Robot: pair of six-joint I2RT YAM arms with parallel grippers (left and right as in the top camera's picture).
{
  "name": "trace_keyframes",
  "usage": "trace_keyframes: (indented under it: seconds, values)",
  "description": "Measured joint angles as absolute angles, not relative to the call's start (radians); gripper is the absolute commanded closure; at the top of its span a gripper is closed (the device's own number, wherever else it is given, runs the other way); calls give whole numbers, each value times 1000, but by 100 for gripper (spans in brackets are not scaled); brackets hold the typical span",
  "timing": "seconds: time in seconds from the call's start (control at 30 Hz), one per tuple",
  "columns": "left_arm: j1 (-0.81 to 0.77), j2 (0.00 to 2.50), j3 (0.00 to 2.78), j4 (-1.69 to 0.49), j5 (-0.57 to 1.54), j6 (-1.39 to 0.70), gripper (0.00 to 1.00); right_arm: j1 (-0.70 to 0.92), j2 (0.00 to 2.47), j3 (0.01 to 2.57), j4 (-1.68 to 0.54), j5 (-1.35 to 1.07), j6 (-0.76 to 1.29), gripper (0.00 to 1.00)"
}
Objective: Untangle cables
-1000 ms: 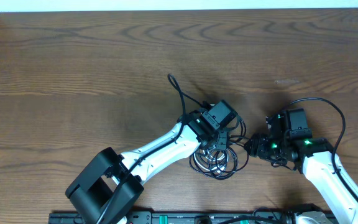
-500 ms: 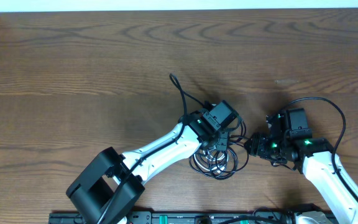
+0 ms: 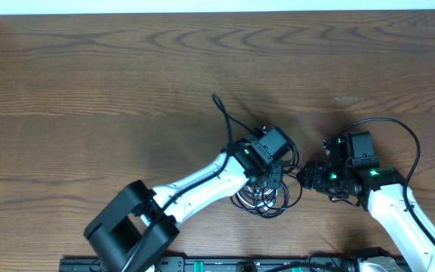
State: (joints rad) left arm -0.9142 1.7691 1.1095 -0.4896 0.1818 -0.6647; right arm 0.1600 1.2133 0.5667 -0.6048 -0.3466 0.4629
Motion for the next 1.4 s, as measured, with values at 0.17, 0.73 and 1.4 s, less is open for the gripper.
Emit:
trace_keyframes:
  seconds: [0.17,0.73,1.4]
  values:
    - [-940,1825,1110,-479,177,-676,81,160,1213,567,-605,-347,463,44]
    - [-903,1718,1108,-401,363,-131,92,160,1214,566,-522,-470,490,42]
    - [-905,1719,1108,-509,443,123,93,160,1217,566,-549,-421,591,34]
